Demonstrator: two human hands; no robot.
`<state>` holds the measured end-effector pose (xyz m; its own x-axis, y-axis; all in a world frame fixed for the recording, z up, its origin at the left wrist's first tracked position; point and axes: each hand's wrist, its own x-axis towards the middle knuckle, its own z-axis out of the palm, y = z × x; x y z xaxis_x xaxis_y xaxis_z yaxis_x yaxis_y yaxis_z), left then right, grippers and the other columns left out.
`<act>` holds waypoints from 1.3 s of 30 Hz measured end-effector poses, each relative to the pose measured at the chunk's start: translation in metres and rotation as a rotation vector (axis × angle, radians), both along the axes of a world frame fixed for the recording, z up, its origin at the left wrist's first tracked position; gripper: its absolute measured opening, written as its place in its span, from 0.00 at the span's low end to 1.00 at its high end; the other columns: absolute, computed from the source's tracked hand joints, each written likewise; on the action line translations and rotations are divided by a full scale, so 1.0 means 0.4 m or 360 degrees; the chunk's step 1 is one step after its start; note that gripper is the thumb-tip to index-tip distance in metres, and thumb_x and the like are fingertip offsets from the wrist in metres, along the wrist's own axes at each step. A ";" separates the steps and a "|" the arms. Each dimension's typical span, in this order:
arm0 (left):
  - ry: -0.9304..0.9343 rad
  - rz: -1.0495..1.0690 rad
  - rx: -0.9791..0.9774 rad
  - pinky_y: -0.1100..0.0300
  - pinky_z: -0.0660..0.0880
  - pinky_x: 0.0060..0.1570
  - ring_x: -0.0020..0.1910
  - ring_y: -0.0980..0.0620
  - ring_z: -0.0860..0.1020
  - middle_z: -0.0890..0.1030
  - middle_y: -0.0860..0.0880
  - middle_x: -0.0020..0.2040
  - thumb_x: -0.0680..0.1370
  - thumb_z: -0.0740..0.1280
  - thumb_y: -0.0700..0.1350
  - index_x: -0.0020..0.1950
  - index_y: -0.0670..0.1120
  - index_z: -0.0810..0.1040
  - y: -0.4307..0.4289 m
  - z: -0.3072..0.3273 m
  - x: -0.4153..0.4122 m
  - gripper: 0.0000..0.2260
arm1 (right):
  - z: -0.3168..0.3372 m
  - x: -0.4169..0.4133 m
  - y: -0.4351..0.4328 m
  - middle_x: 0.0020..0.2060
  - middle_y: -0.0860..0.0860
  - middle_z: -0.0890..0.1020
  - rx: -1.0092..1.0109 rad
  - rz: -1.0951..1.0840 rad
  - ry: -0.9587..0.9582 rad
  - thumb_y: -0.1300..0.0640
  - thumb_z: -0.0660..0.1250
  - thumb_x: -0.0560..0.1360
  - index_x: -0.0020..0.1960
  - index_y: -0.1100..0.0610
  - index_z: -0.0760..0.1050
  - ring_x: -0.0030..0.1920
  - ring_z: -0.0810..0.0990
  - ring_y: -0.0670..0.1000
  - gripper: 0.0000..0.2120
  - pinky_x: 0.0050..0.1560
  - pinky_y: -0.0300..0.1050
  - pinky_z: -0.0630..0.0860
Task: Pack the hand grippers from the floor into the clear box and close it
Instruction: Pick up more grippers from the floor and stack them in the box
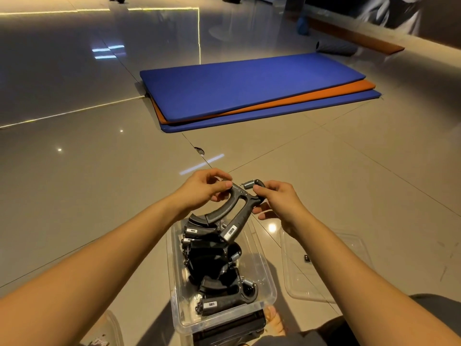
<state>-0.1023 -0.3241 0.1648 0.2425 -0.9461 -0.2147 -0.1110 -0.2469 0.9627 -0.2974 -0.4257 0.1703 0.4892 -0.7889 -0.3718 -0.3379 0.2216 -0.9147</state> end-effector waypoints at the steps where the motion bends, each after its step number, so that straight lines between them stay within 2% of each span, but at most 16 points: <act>1: -0.0040 0.0108 -0.0028 0.57 0.79 0.50 0.45 0.50 0.83 0.85 0.44 0.49 0.78 0.72 0.49 0.61 0.49 0.80 0.000 -0.004 -0.009 0.13 | 0.000 0.001 -0.003 0.42 0.59 0.84 0.0066 -0.0072 -0.0034 0.58 0.68 0.80 0.54 0.62 0.77 0.31 0.83 0.53 0.07 0.29 0.44 0.80; 3: -0.0228 0.0132 -0.0073 0.57 0.81 0.52 0.47 0.52 0.84 0.84 0.46 0.50 0.74 0.75 0.55 0.64 0.52 0.78 0.003 -0.013 -0.026 0.21 | -0.002 0.001 -0.011 0.43 0.62 0.84 0.0158 -0.0248 -0.0089 0.58 0.69 0.80 0.56 0.63 0.75 0.31 0.84 0.55 0.09 0.30 0.46 0.83; 5: -0.0447 -0.0025 -0.0084 0.57 0.80 0.54 0.50 0.55 0.83 0.84 0.51 0.52 0.69 0.77 0.61 0.66 0.54 0.77 0.008 -0.025 -0.037 0.29 | -0.008 -0.002 -0.014 0.44 0.64 0.84 0.0218 -0.0380 -0.0136 0.59 0.69 0.80 0.58 0.64 0.73 0.31 0.85 0.57 0.11 0.31 0.48 0.84; 8: -0.0944 -0.0174 -0.0071 0.58 0.76 0.59 0.58 0.57 0.78 0.80 0.56 0.60 0.64 0.76 0.68 0.72 0.54 0.74 0.010 -0.042 -0.055 0.40 | -0.023 -0.006 -0.008 0.43 0.64 0.84 0.0289 -0.0455 -0.0219 0.61 0.67 0.81 0.59 0.64 0.72 0.32 0.85 0.59 0.10 0.31 0.49 0.84; 10: -0.1202 -0.0142 -0.0127 0.57 0.74 0.60 0.58 0.57 0.76 0.78 0.56 0.60 0.66 0.76 0.67 0.72 0.53 0.74 0.006 -0.058 -0.065 0.38 | -0.032 -0.005 0.002 0.43 0.65 0.84 0.0356 -0.0459 -0.0275 0.63 0.66 0.81 0.60 0.62 0.72 0.33 0.86 0.61 0.08 0.31 0.49 0.84; 12: -0.1318 -0.0084 -0.0165 0.55 0.73 0.58 0.57 0.56 0.74 0.78 0.57 0.57 0.68 0.76 0.64 0.70 0.53 0.76 0.003 -0.067 -0.059 0.33 | -0.042 0.000 0.011 0.46 0.67 0.84 0.0420 -0.0401 -0.0317 0.64 0.65 0.81 0.59 0.60 0.72 0.36 0.86 0.63 0.07 0.33 0.49 0.84; 15: -0.1568 -0.0174 -0.0145 0.55 0.64 0.53 0.55 0.55 0.68 0.76 0.58 0.53 0.70 0.74 0.64 0.69 0.55 0.76 -0.001 -0.080 -0.023 0.30 | -0.061 0.003 0.019 0.48 0.67 0.84 0.0433 -0.0243 -0.0284 0.66 0.64 0.81 0.60 0.58 0.73 0.40 0.87 0.63 0.08 0.37 0.49 0.85; 18: -0.1555 -0.0277 -0.0025 0.55 0.61 0.51 0.54 0.55 0.65 0.72 0.59 0.54 0.70 0.75 0.63 0.72 0.56 0.74 0.001 -0.104 0.008 0.32 | -0.082 0.002 0.023 0.47 0.64 0.85 0.0327 -0.0083 -0.0153 0.66 0.64 0.81 0.60 0.57 0.74 0.42 0.88 0.60 0.09 0.41 0.49 0.85; 22: -0.1437 -0.0260 0.0052 0.53 0.65 0.56 0.58 0.52 0.67 0.74 0.57 0.57 0.68 0.78 0.58 0.70 0.55 0.74 0.009 -0.150 0.038 0.32 | -0.115 -0.002 0.020 0.46 0.60 0.84 0.0132 0.0044 0.0029 0.66 0.66 0.80 0.57 0.58 0.77 0.39 0.86 0.55 0.08 0.44 0.52 0.84; 24: -0.1447 -0.0247 0.0094 0.52 0.66 0.57 0.58 0.52 0.67 0.75 0.57 0.57 0.67 0.79 0.58 0.69 0.54 0.75 0.016 -0.182 0.056 0.32 | -0.137 -0.009 0.013 0.48 0.60 0.83 -0.0023 0.0070 0.0229 0.65 0.68 0.78 0.55 0.57 0.77 0.41 0.85 0.55 0.07 0.48 0.54 0.82; 27: -0.1435 -0.0239 0.0176 0.50 0.67 0.61 0.61 0.52 0.68 0.75 0.57 0.59 0.67 0.77 0.62 0.70 0.55 0.75 0.029 -0.239 0.075 0.34 | -0.170 -0.025 0.005 0.51 0.58 0.82 -0.0189 0.0150 0.0537 0.60 0.72 0.77 0.62 0.55 0.77 0.46 0.82 0.54 0.14 0.50 0.52 0.79; 30: -0.1407 -0.0252 0.0222 0.50 0.65 0.64 0.63 0.52 0.68 0.75 0.55 0.62 0.67 0.75 0.66 0.72 0.56 0.74 0.029 -0.298 0.082 0.35 | -0.206 -0.039 0.009 0.60 0.55 0.79 -0.0249 0.0263 0.0677 0.56 0.74 0.76 0.71 0.54 0.73 0.56 0.79 0.54 0.25 0.55 0.46 0.73; 32: -0.1432 -0.0255 0.0249 0.52 0.64 0.62 0.62 0.53 0.67 0.75 0.55 0.62 0.69 0.74 0.66 0.72 0.56 0.73 0.028 -0.326 0.079 0.35 | -0.226 -0.043 0.022 0.64 0.54 0.77 -0.0249 0.0329 0.0705 0.56 0.74 0.76 0.75 0.54 0.70 0.60 0.78 0.55 0.29 0.57 0.45 0.72; 34: -0.1494 -0.0301 0.0308 0.53 0.63 0.61 0.60 0.54 0.67 0.75 0.56 0.63 0.69 0.74 0.64 0.73 0.56 0.73 0.013 -0.363 0.080 0.33 | -0.257 -0.037 0.026 0.62 0.54 0.78 -0.0230 0.0355 0.0702 0.58 0.73 0.76 0.76 0.53 0.68 0.56 0.79 0.54 0.30 0.56 0.48 0.76; 36: -0.1561 -0.0327 0.0371 0.53 0.63 0.63 0.61 0.53 0.67 0.75 0.55 0.63 0.70 0.75 0.61 0.73 0.57 0.72 0.013 -0.376 0.070 0.33 | -0.266 -0.042 0.033 0.56 0.53 0.79 -0.0224 0.0302 0.0649 0.62 0.71 0.77 0.76 0.54 0.68 0.48 0.79 0.52 0.29 0.55 0.53 0.81; 39: -0.1586 -0.0312 0.0466 0.52 0.62 0.65 0.65 0.50 0.67 0.75 0.54 0.65 0.69 0.76 0.60 0.74 0.58 0.72 0.004 -0.396 0.071 0.34 | -0.278 -0.040 0.026 0.47 0.52 0.80 -0.0179 0.0225 0.0600 0.67 0.68 0.78 0.75 0.56 0.70 0.40 0.81 0.52 0.27 0.45 0.52 0.82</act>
<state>-0.0741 -0.3223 0.0064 0.2833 -0.9314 -0.2288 -0.8816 -0.3468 0.3201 -0.3135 -0.4153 0.0591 0.4418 -0.7696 -0.4609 -0.6735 0.0549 -0.7372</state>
